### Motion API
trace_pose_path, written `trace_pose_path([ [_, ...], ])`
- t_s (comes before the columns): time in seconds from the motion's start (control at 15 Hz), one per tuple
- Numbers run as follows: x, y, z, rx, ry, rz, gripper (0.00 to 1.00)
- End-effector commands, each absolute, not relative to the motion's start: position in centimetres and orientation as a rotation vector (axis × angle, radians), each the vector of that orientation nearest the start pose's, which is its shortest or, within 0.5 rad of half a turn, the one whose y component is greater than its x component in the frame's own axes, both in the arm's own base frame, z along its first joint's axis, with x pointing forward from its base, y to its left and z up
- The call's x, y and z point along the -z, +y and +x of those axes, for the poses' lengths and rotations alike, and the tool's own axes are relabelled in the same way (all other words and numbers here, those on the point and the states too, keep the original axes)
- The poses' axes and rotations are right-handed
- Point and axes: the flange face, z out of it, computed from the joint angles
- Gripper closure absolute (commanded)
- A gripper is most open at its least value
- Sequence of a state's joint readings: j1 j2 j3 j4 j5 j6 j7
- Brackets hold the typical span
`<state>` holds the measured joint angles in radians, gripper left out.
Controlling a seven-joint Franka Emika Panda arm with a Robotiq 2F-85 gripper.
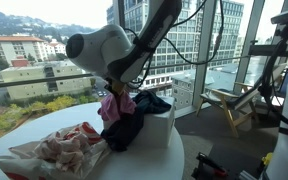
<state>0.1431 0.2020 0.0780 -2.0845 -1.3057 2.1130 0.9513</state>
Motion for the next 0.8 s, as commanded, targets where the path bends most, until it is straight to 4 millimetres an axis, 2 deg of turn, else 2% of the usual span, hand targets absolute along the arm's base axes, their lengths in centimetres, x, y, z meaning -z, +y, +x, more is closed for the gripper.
trace_pose_path([
  [0.0, -33.7, 7.9, 57.9, -0.55, 0.066, 2.365, 0.0],
  [0.13, -33.0, 7.1, 57.9, -0.566, 0.007, 2.477, 0.0],
  [0.47, -31.0, 3.9, 57.6, -0.423, -0.144, 2.754, 0.0],
  [0.6, -30.8, 3.9, 56.6, -0.346, -0.18, 2.862, 0.0],
  [0.73, -30.6, 5.3, 56.7, -0.273, -0.181, 2.976, 0.0],
])
